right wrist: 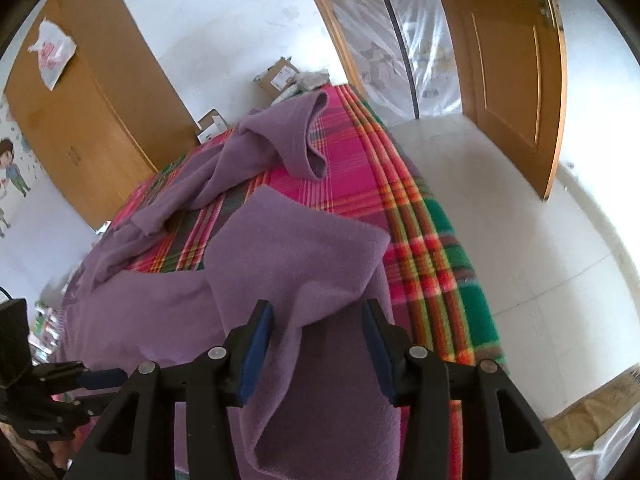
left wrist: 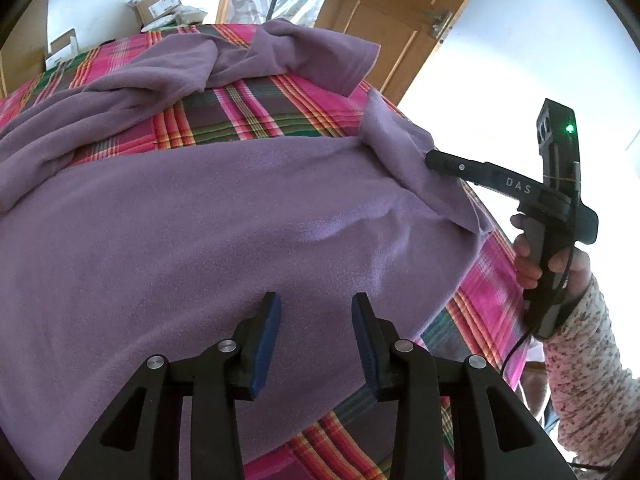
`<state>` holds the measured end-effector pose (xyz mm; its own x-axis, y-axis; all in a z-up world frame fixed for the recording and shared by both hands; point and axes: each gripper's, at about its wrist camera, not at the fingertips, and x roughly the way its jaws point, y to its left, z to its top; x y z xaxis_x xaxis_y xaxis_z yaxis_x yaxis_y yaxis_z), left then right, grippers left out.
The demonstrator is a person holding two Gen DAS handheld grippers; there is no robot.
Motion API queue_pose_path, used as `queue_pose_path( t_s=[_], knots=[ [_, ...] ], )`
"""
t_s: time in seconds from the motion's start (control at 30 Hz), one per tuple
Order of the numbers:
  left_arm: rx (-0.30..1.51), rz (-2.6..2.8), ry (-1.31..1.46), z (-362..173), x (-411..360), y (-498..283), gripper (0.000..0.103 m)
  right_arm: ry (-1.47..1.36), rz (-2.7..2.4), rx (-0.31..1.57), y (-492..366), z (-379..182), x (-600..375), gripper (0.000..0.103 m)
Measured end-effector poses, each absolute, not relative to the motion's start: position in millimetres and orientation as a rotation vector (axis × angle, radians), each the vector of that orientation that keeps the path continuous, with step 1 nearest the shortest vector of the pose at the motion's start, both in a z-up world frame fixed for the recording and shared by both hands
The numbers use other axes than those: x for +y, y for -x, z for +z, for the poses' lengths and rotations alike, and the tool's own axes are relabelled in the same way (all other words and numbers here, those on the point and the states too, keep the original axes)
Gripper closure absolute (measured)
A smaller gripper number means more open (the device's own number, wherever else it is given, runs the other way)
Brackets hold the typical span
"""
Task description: Fold clothes
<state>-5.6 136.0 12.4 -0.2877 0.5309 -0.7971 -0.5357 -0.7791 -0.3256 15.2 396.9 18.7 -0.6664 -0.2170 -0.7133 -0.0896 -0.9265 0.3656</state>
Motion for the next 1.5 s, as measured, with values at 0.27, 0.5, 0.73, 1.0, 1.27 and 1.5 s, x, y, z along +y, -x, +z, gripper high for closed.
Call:
queue_pose_path(
  t_s=[0.27,0.5,0.73,1.0,1.27,1.5],
  knots=[
    [0.002,2.100,1.292,13,137,6,0.065,-1.229,-2.647,-0.756,-12,13,401,0.073],
    [0.004,2.102,1.292,14,137,5,0.065,-1.159,-2.692,-0.851,-21,20,414,0.100],
    [0.008,2.106,1.289,15,137,3,0.065,-1.026,-2.916,-0.941,-65,41,454,0.100],
    [-0.002,2.113,1.292,16,134,-1,0.065,-1.004,-3.112,-1.014,-101,41,491,0.100],
    [-0.011,2.140,1.298,16,123,-6,0.065,-1.147,-3.231,-1.039,-108,19,514,0.100],
    [-0.058,2.208,1.307,18,89,-13,0.065,-1.316,-3.161,-1.188,-105,1,532,0.093]
  ],
)
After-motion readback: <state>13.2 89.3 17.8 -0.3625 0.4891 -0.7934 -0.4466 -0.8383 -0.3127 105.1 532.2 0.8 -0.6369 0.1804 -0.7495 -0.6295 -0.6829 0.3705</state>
